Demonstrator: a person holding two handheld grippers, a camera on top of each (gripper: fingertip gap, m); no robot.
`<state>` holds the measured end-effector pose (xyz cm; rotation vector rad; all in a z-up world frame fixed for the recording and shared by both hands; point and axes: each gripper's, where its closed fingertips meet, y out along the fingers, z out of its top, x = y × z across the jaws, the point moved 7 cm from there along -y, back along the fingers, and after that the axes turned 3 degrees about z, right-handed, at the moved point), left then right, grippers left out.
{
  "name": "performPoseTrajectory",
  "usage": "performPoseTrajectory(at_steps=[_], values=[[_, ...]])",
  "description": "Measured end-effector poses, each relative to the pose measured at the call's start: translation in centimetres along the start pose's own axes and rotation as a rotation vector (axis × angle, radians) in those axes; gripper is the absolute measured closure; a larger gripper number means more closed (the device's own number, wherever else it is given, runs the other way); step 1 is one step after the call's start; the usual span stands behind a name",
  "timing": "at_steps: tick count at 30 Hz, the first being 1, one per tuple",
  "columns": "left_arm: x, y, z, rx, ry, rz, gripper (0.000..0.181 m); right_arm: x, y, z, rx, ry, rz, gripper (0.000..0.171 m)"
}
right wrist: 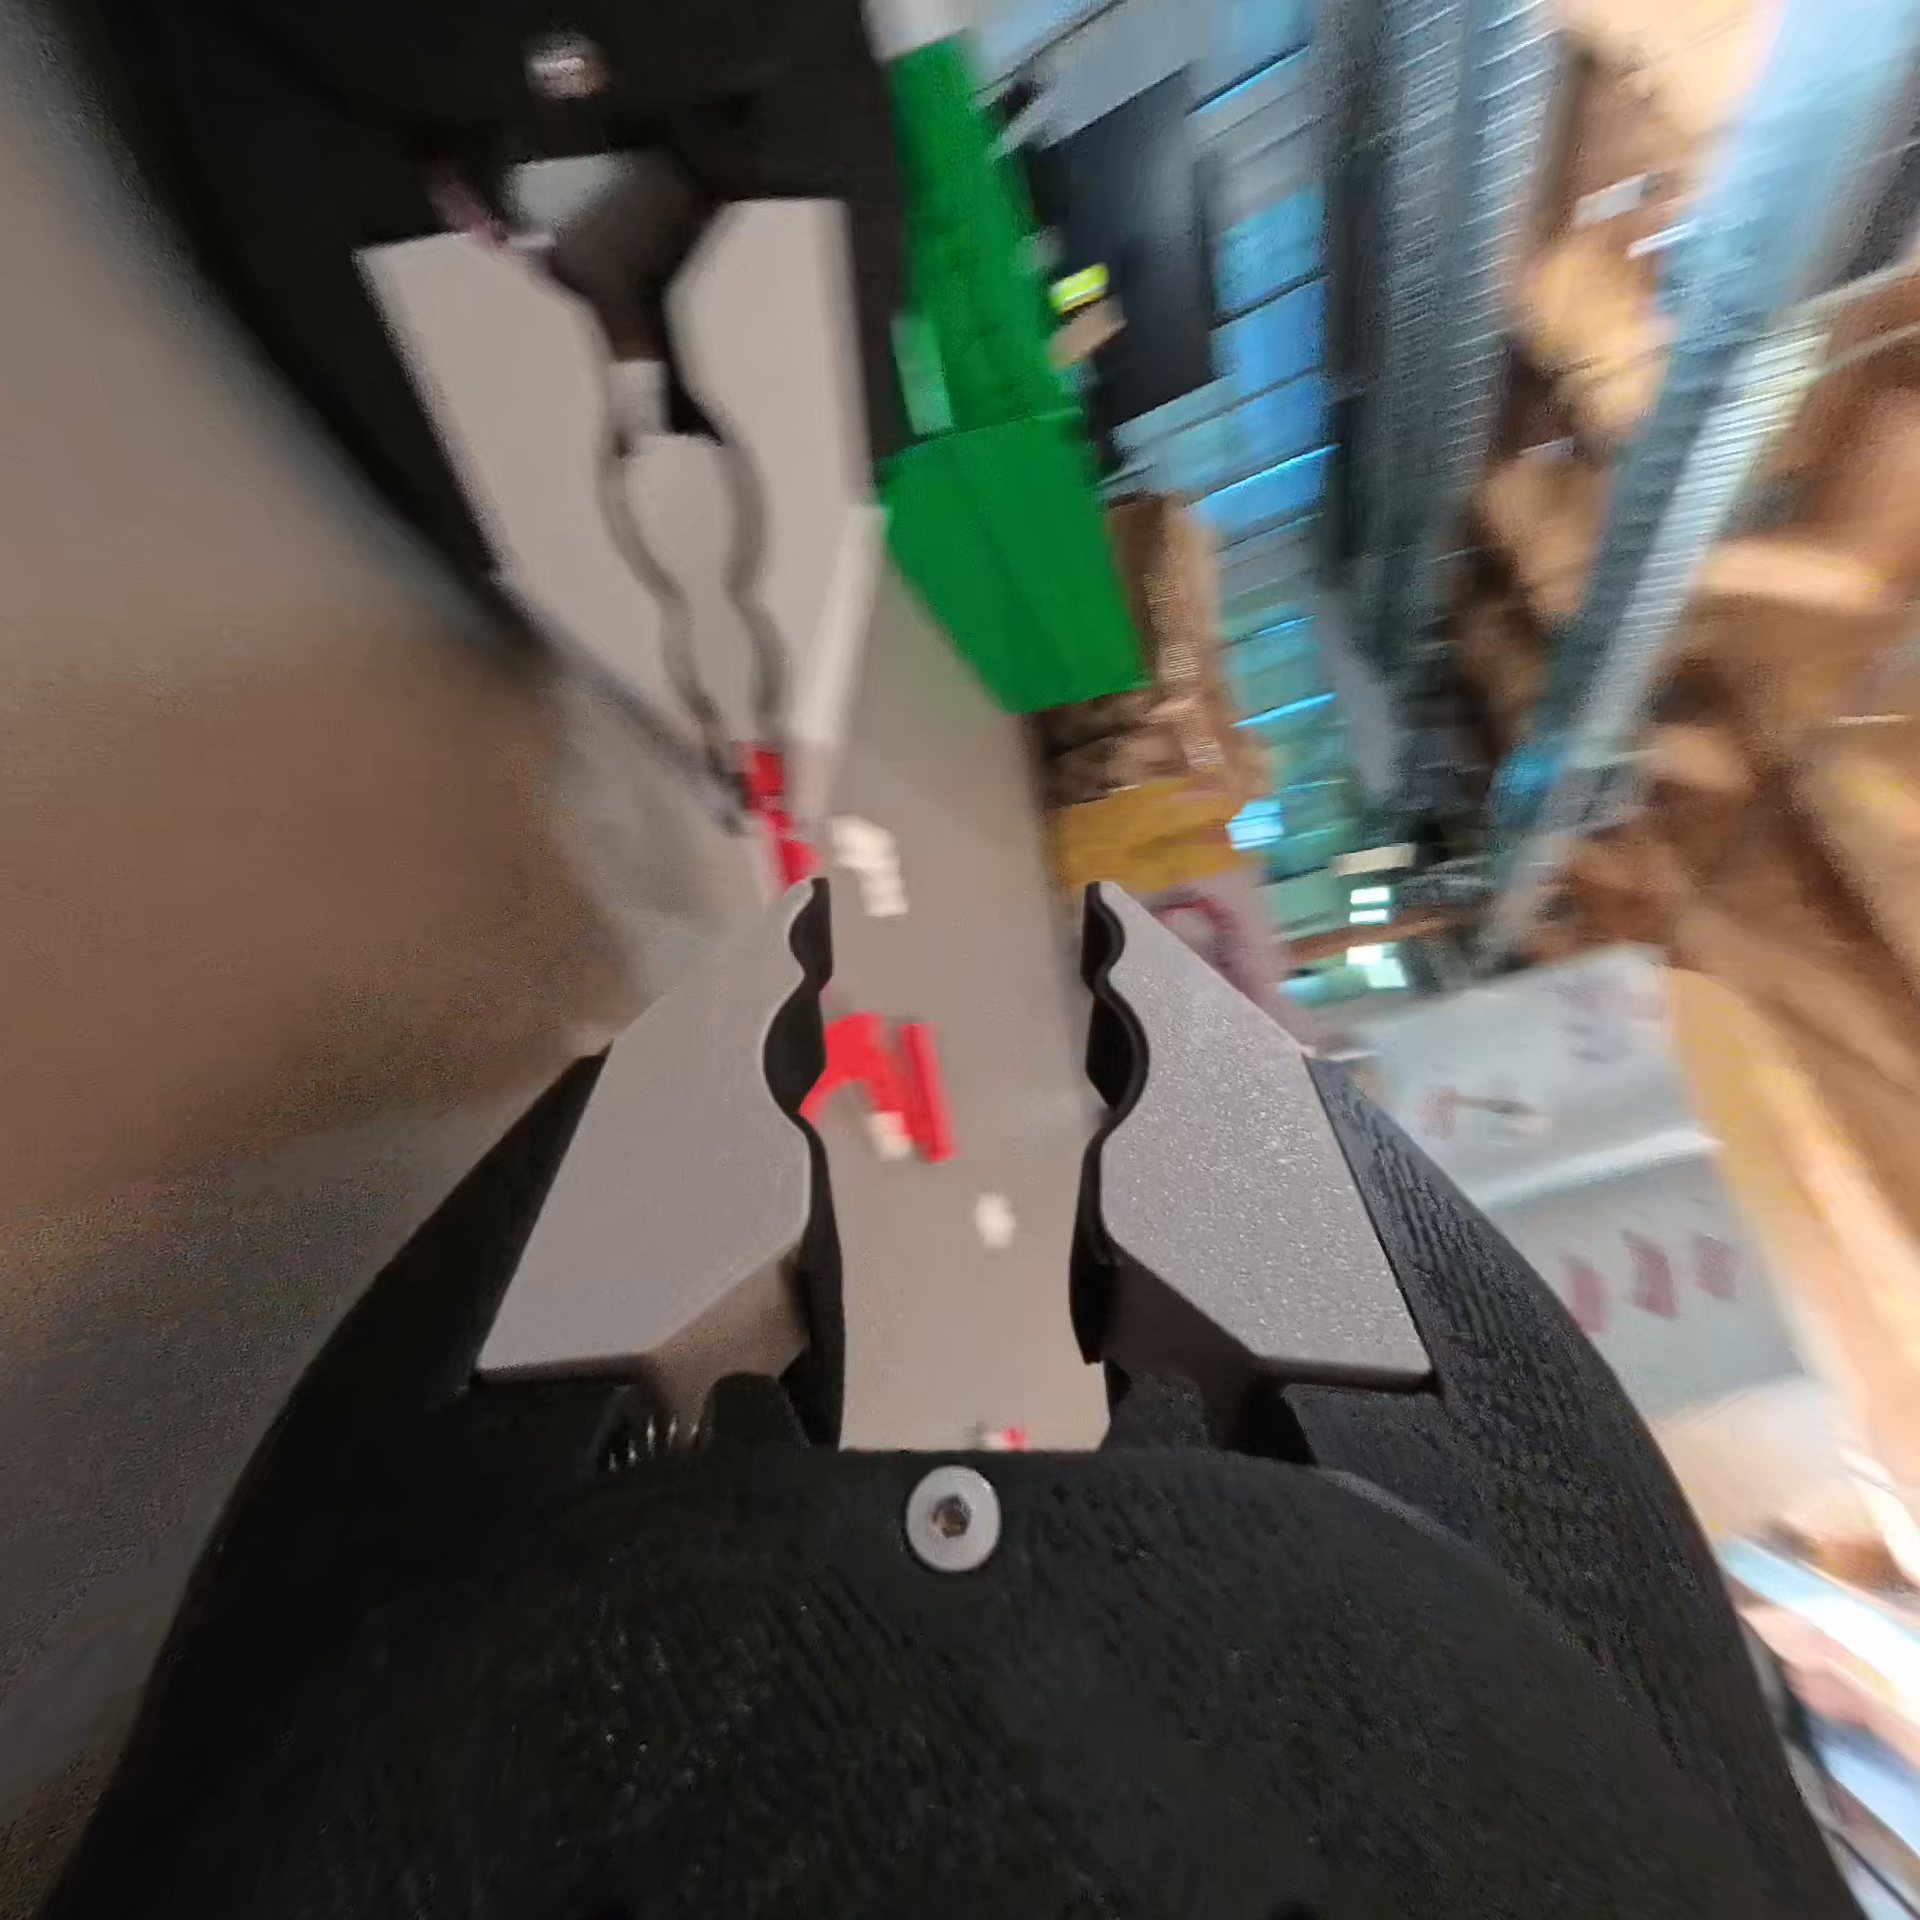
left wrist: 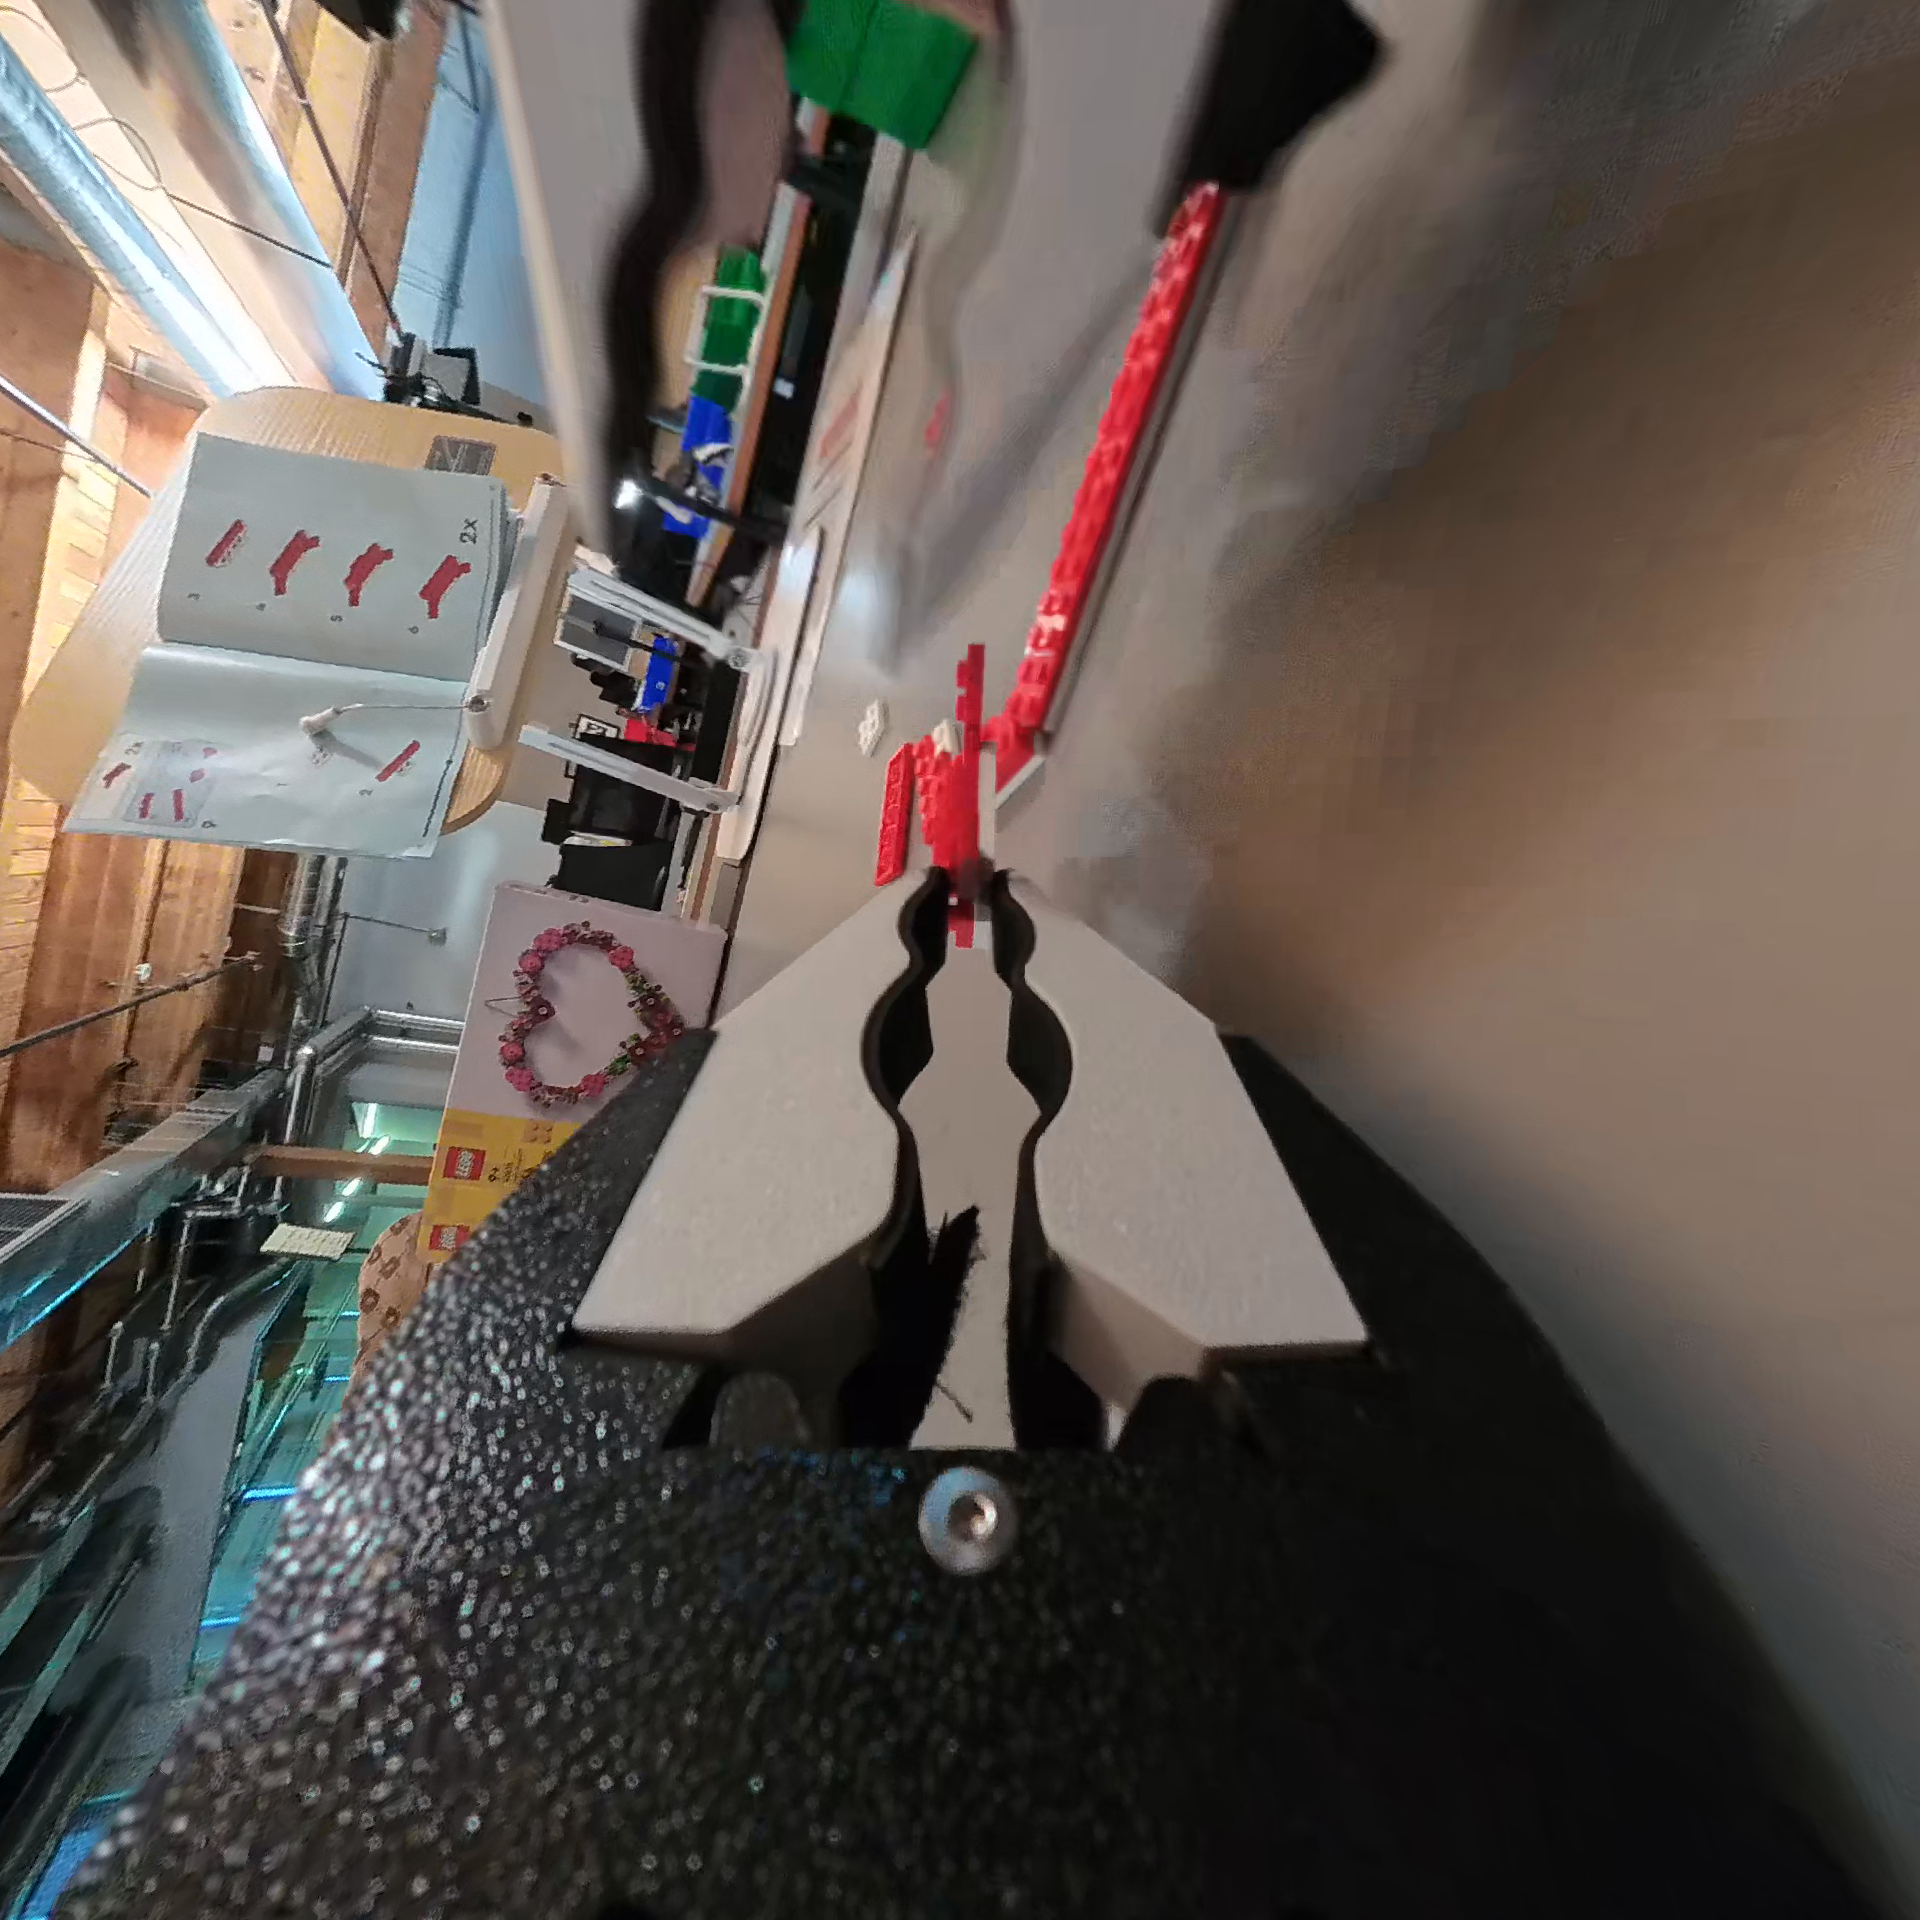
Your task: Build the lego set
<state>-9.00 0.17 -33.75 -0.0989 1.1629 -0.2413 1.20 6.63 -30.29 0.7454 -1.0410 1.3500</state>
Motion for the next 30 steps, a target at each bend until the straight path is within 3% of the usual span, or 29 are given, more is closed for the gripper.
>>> performPoseTrajectory(at_steps=[2, 5, 11, 15, 26, 30], values=[[-0.1, 0.0, -0.1, -0.002, -0.014, 0.000, 0.175, 2.9, -2.0, -1.1, 0.053, -0.019, -0.225, 0.131], [0.0, 0.1, -0.3, -0.009, -0.026, -0.006, 0.175, 5.9, -4.4, -5.2, -0.045, 0.061, -0.415, 0.138], [0.4, 0.2, -0.2, -0.019, 0.002, -0.023, 0.175, 8.5, -7.9, -13.5, -0.186, 0.412, -0.599, 0.137], [1.0, 0.2, 0.2, -0.030, 0.032, -0.048, 0.175, 8.7, -8.5, -16.8, -0.342, 0.442, -0.655, 0.136], [1.5, 0.0, 1.7, -0.075, 0.124, -0.132, 0.175, 8.5, -8.8, -17.8, -0.399, 0.484, -0.663, 0.137], [1.0, -0.1, 1.9, -0.083, 0.016, -0.185, 0.156, 8.6, -8.8, -17.8, -0.392, 0.493, -0.669, 0.138]])
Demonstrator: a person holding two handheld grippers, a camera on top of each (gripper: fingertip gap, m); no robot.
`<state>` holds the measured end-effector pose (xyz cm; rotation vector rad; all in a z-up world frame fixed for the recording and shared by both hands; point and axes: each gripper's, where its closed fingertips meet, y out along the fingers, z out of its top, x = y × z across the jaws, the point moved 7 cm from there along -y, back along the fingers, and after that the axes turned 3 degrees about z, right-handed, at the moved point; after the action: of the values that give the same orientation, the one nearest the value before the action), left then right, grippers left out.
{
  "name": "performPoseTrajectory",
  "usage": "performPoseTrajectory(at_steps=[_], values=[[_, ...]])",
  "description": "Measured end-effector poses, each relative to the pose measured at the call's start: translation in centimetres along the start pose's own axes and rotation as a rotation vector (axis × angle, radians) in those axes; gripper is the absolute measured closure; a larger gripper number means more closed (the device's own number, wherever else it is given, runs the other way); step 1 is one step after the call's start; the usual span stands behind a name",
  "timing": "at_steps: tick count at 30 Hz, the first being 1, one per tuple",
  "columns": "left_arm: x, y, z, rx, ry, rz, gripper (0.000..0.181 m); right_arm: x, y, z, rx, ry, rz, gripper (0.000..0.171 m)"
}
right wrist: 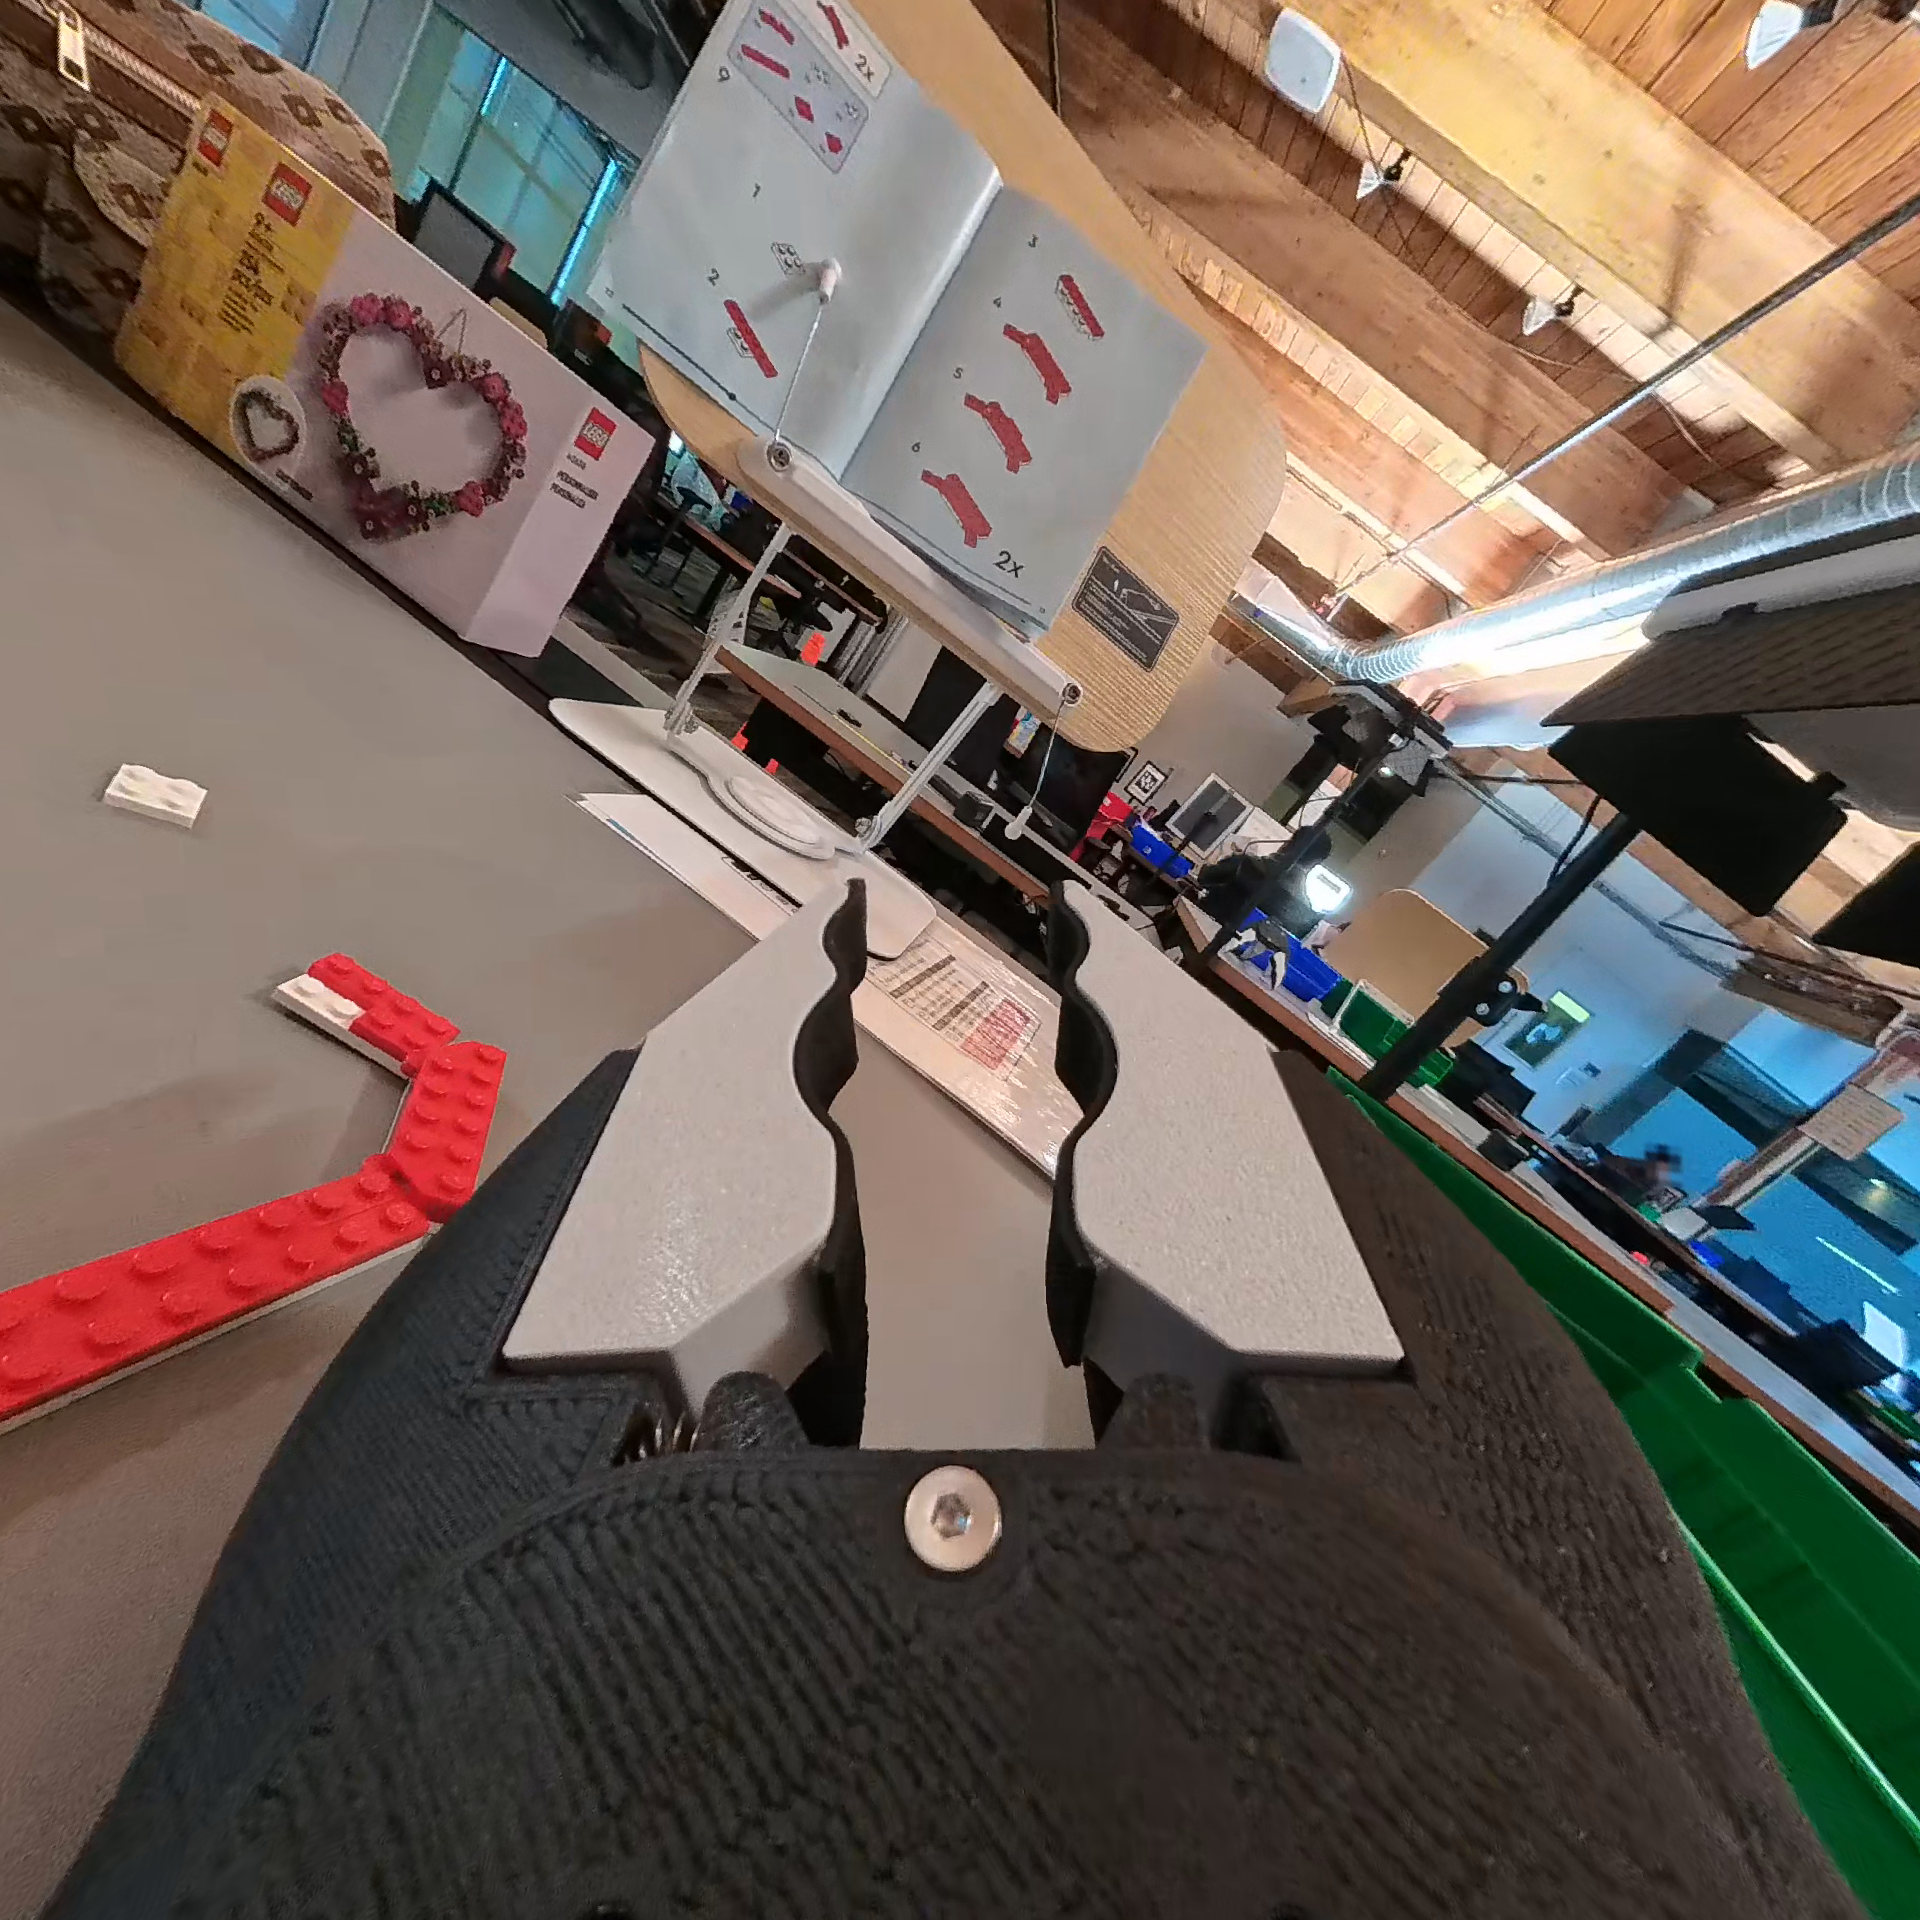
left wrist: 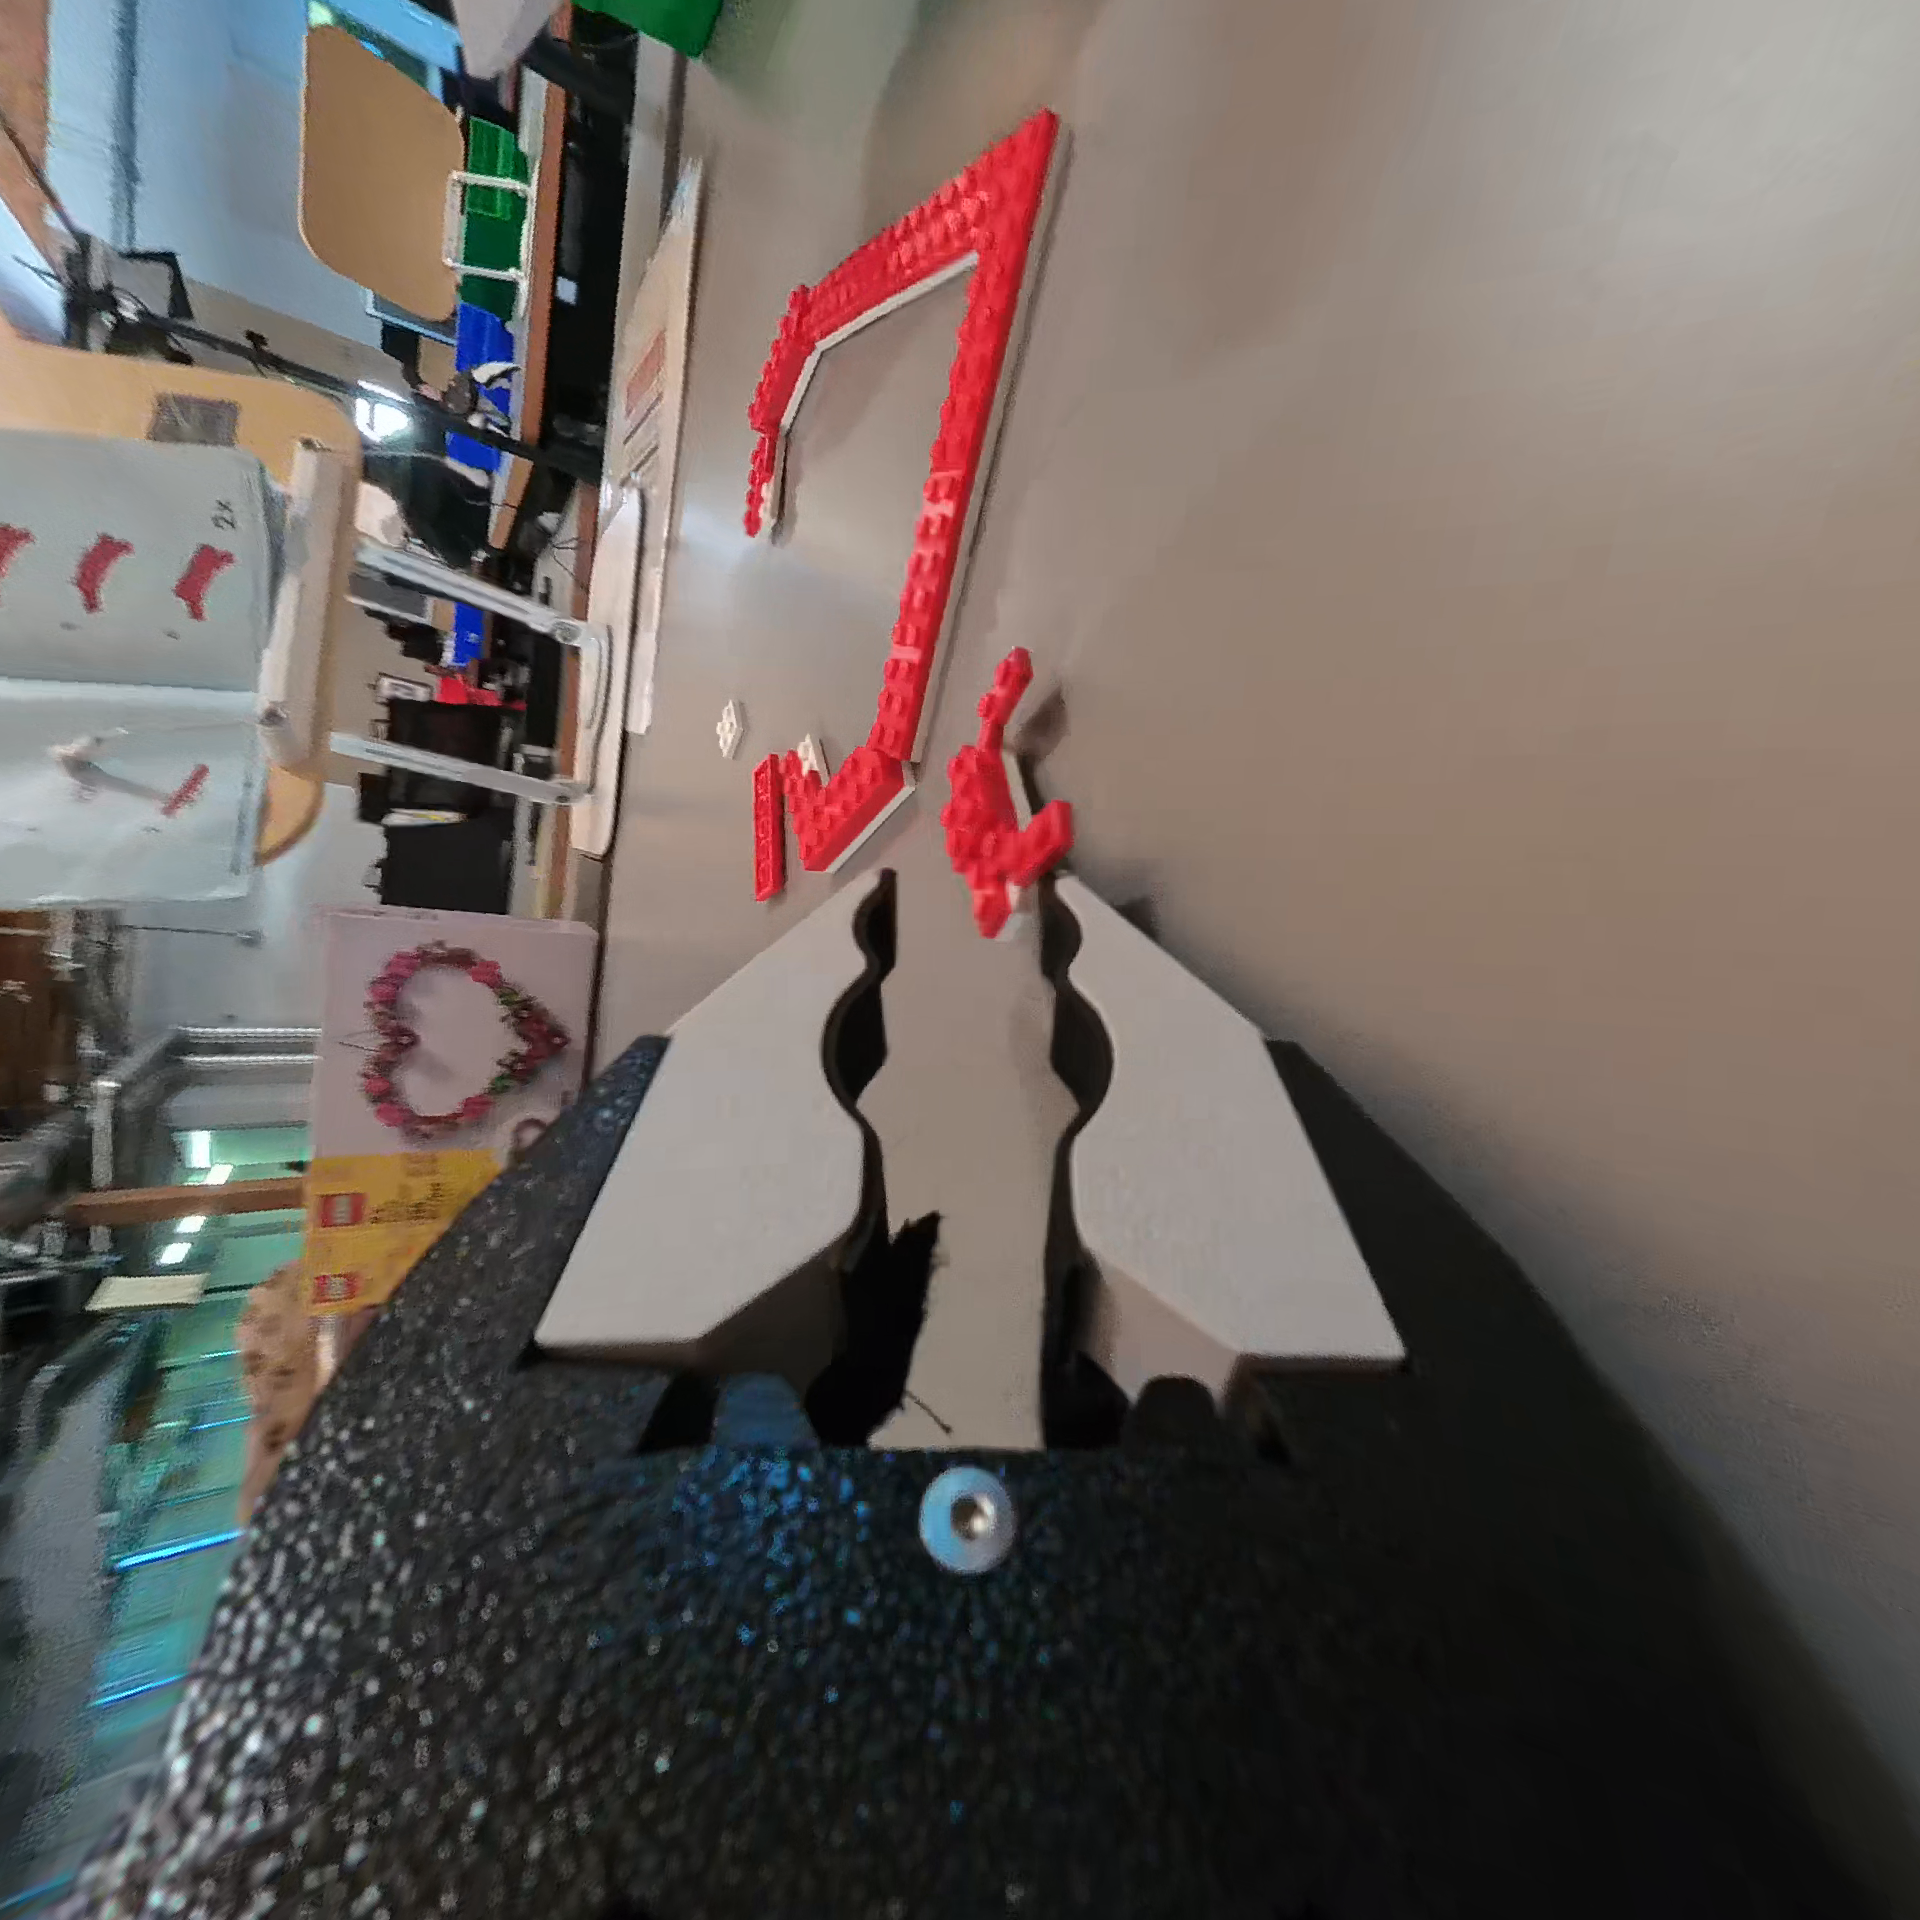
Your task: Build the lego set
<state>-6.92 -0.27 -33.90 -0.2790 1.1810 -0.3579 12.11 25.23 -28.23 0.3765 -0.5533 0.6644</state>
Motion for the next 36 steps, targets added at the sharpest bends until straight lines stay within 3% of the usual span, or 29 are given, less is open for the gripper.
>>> performPoseTrajectory(at_steps=[4, 11, 14, 18, 21, 25, 36], values=[[-0.8, -0.8, 0.0, 0.024, -0.150, -0.095, 0.133, 0.2, 0.0, -0.1, 0.000, 0.012, -0.005, 0.138], [-1.3, -2.7, -2.3, 0.011, -0.324, -0.170, 0.120, 0.2, -0.1, 0.0, 0.012, 0.020, -0.002, 0.139], [-2.8, -3.3, -3.3, 0.105, -0.496, -0.086, 0.120, 0.4, -0.4, 0.1, 0.031, 0.039, -0.005, 0.139], [-5.7, -4.8, -4.4, 0.332, -0.776, 0.207, 0.125, 0.9, -1.0, 0.3, 0.067, 0.097, -0.013, 0.143], [-6.7, -5.0, -6.0, 0.323, -0.949, 0.315, 0.130, 1.7, -1.2, -0.3, 0.018, 0.111, -0.059, 0.157], [-6.6, -4.9, -6.6, 0.300, -0.952, 0.337, 0.132, 1.7, -1.3, -0.3, 0.024, 0.106, -0.064, 0.170], [-5.6, -4.0, -5.6, 0.252, -0.815, 0.281, 0.141, 0.9, -1.1, 0.0, 0.054, 0.083, 0.003, 0.171]])
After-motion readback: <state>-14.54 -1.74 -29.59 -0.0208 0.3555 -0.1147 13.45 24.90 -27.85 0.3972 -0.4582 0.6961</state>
